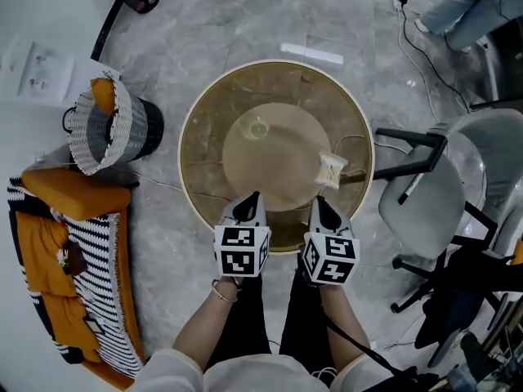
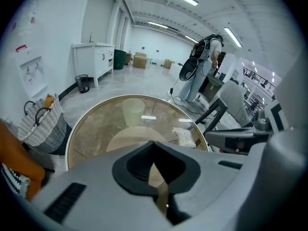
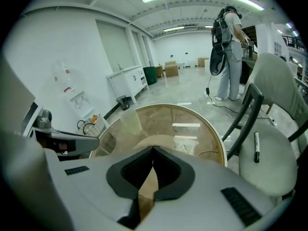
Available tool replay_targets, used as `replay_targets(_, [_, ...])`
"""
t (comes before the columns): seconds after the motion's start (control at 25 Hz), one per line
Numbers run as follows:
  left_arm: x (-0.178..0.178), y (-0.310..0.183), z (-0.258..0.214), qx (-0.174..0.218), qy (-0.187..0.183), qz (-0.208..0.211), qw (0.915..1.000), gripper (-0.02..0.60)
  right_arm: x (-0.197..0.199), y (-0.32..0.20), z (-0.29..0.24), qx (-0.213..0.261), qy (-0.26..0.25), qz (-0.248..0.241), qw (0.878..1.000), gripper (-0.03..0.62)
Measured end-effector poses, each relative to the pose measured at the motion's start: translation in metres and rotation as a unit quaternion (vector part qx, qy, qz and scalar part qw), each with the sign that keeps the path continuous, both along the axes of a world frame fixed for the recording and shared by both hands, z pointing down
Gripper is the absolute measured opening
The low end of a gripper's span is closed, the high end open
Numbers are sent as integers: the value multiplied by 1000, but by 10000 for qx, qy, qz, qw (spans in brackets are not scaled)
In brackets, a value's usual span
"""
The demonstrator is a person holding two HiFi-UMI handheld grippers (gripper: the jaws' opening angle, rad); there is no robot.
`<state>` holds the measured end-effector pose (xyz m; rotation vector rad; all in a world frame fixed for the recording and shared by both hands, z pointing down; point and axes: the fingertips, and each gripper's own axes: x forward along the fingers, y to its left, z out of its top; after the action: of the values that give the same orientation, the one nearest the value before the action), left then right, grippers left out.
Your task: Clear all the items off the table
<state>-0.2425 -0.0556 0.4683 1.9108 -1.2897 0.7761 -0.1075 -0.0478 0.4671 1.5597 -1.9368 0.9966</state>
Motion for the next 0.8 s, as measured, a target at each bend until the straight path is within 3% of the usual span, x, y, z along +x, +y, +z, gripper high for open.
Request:
replay_targets(0.36, [-18,-20,7,103,145,-164,9997,8,-10,-13,-5,126,118,-76,9998,23])
replay_targets(0.52, [-20,-41,9,173,214,-35,9996,20,-9,-15,2,38,72,-17,10000,23])
replay_targets(0.6, [-20,-55,11,154,307,96,9994,163,-11,-17,6,-12,64,16,10000,23])
replay_targets(0.72, [-25,-78,16,245,103,362,9990,203,-14,-21,14,-91,74,16,9999,23])
replay_targets(0.8, [-25,-92,23,244,-76,622,9977,301,-13,-23,20,-157,82,25,9998,23])
